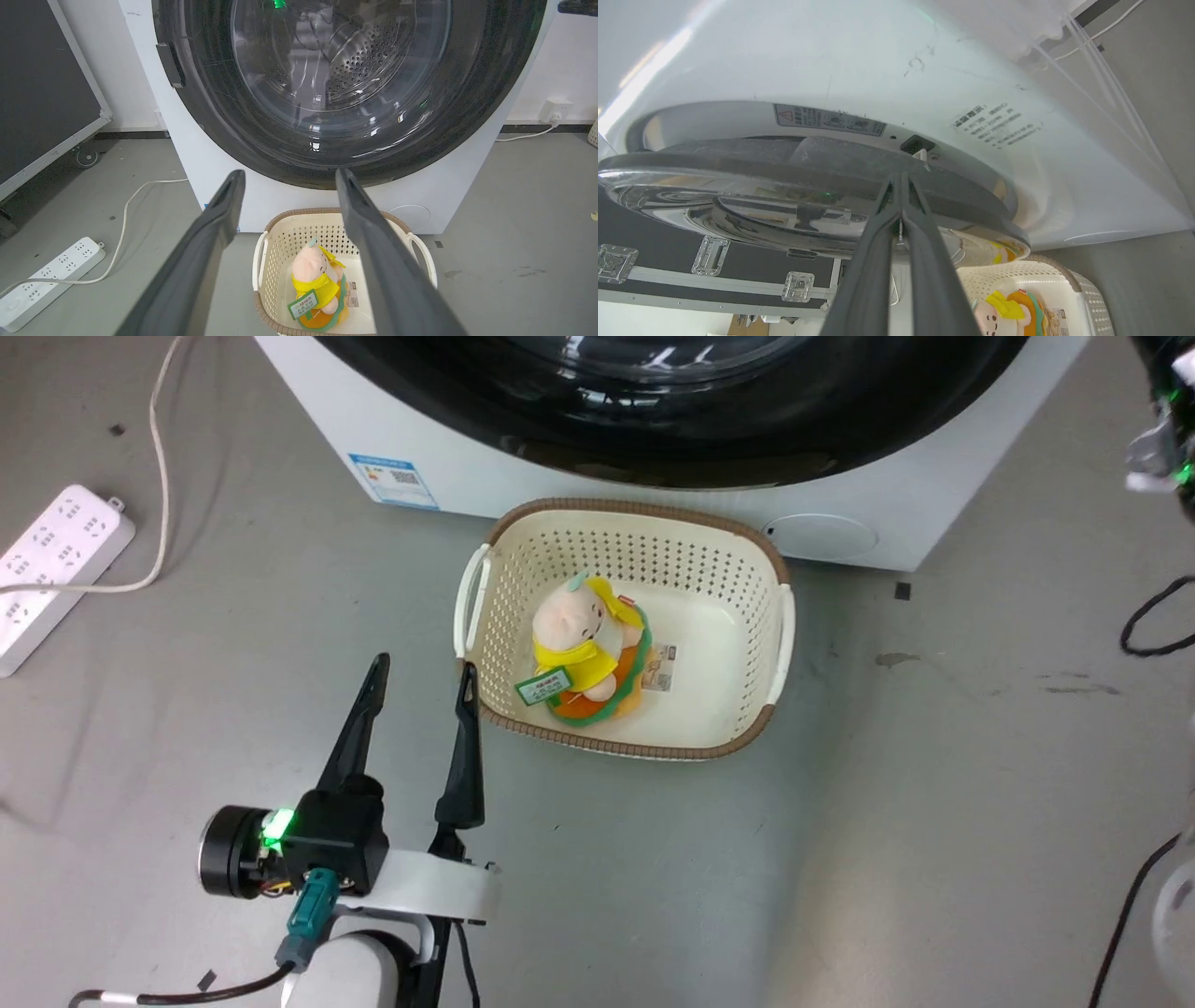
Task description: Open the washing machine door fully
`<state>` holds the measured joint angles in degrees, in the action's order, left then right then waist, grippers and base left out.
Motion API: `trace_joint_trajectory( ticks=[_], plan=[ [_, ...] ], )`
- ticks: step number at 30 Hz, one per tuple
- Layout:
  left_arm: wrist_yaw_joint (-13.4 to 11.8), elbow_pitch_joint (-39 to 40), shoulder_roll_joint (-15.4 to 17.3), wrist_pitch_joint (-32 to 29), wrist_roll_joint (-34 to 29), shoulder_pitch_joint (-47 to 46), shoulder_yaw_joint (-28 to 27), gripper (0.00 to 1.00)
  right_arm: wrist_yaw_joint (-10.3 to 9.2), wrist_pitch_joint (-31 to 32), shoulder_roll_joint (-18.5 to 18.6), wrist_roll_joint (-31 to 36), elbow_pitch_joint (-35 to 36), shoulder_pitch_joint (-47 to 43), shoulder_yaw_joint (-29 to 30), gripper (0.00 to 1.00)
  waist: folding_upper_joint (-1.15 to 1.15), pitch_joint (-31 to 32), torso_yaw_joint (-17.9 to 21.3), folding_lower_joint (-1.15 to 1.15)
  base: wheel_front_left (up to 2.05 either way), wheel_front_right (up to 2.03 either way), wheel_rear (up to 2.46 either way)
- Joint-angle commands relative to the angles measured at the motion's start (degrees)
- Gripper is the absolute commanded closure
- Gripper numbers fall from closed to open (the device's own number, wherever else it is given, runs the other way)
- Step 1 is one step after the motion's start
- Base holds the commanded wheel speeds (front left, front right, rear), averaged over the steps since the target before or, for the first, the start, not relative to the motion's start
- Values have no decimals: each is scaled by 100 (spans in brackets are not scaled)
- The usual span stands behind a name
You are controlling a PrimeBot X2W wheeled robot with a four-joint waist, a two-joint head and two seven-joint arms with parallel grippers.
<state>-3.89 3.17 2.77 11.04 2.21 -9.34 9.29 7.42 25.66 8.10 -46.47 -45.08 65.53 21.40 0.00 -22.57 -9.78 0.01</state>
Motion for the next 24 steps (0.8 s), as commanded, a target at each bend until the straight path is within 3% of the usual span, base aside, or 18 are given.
trace_joint_trajectory(
  ticks=[1, 15, 24],
  plan=[
    [-34, 24, 8, 67, 24, -96, 56, 0, 8, 103, 96, -115, -260, 326, 69, 100, 0, -72, -61, -1, 0, 0, 0],
    [-148, 57, 9, 234, 119, -274, 325, 0, 7, 836, 440, -461, -1756, 1805, 323, 100, 0, -438, -335, -1, 0, 0, 0],
    [-218, 39, 10, 342, 171, -359, 411, 0, 7, 1514, 595, -698, -2417, 1969, 353, 100, 0, -411, -429, -1, 0, 0, 0]
  ],
)
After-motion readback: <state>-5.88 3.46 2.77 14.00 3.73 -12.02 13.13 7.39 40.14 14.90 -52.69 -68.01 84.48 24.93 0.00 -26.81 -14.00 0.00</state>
